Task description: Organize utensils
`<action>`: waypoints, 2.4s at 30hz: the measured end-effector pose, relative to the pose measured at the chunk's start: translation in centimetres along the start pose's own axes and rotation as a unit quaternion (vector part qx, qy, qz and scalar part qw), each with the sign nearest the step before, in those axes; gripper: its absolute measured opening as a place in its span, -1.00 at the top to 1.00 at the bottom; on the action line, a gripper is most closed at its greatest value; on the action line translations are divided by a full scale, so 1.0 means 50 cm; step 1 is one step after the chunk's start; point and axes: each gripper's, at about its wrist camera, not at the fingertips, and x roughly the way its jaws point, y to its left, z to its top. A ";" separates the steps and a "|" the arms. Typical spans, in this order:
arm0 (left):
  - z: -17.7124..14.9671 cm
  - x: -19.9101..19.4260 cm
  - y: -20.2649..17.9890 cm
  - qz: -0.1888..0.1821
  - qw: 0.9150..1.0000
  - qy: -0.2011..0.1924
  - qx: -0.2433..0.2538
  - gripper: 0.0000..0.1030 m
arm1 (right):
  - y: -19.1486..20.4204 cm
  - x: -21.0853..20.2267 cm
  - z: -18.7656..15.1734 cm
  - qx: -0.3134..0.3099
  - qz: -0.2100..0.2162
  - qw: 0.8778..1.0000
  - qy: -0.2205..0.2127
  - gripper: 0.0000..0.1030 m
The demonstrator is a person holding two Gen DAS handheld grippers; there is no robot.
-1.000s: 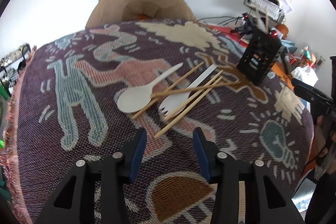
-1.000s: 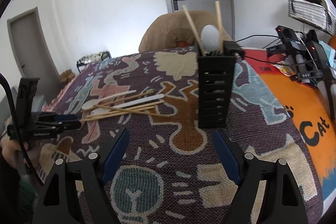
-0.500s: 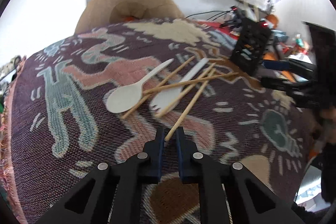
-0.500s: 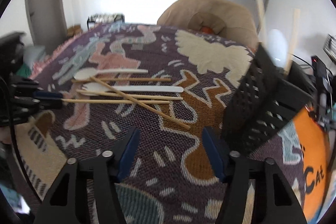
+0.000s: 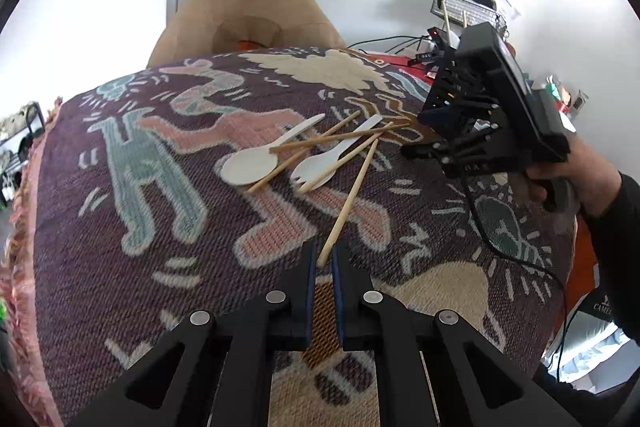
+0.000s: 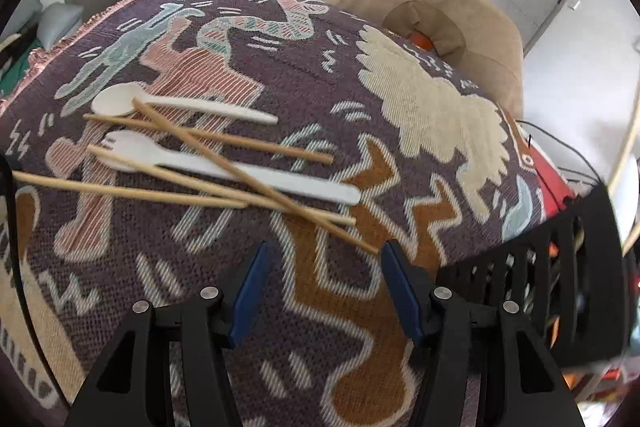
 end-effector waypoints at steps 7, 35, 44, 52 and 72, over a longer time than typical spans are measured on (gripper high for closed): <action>-0.025 -0.043 0.035 0.004 0.999 -0.017 -0.028 0.84 | -0.015 0.027 0.032 -0.002 0.027 0.999 0.030 -0.14; -0.037 -0.223 0.099 0.009 0.987 -0.136 -0.084 0.86 | 0.087 -0.081 0.033 -0.061 0.095 0.994 -0.002 0.54; -0.045 -0.275 0.135 0.031 0.980 -0.167 -0.107 0.89 | 0.223 -0.081 0.081 -0.146 0.106 0.984 -0.014 0.54; -0.054 -0.299 0.160 0.036 0.975 -0.182 -0.125 0.90 | 0.305 -0.069 0.114 -0.193 0.110 0.975 -0.006 0.54; -0.026 -0.307 0.152 0.028 0.971 -0.199 -0.126 0.91 | 0.136 -0.236 0.121 -0.054 0.085 0.988 -0.114 0.89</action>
